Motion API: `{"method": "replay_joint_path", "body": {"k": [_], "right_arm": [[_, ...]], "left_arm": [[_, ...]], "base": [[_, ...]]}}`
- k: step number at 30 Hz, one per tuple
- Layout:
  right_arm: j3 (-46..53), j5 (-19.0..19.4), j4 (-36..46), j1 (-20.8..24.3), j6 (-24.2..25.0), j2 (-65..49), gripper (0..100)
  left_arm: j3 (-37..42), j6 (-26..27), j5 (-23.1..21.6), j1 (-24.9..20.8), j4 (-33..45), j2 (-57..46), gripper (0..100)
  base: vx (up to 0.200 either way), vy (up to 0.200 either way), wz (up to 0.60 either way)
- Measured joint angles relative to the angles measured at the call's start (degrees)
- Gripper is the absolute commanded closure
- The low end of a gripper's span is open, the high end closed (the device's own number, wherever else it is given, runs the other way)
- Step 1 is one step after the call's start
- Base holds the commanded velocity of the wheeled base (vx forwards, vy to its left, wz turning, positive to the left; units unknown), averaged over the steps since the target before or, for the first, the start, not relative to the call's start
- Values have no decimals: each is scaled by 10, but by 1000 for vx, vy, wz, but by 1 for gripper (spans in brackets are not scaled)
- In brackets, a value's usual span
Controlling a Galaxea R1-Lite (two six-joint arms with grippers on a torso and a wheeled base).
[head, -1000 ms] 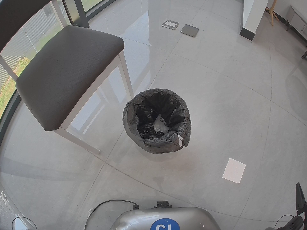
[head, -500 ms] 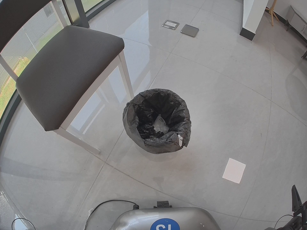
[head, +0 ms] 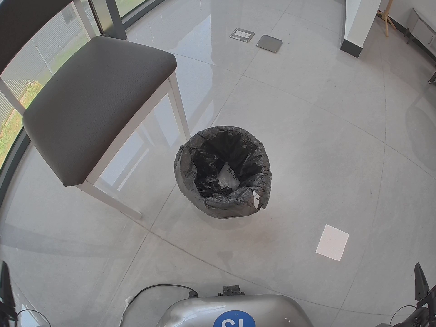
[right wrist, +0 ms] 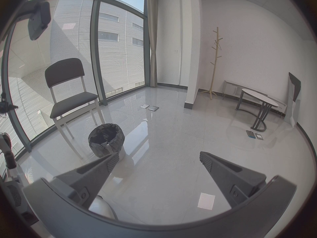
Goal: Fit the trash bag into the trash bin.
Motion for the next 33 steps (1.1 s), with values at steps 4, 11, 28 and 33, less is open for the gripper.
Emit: {"method": "replay_joint_path", "body": {"k": [4,11,28,33], "right_arm": [[0,-1,0,0,16,0,0],[0,-1,0,0,35,0,0],[0,-4,0,1,39,1,0],[0,9,0,2,36,1,0]], "left_arm": [[108,18,-94,-1,-93,0,0],[189,42,-176,-1,-170,0,0],[197,43,-178,-2,-171,0,0],[197,43,-178,-2,-171,0,0]], "base": [[0,0,0],[0,0,0],[0,0,0],[0,0,0]]}}
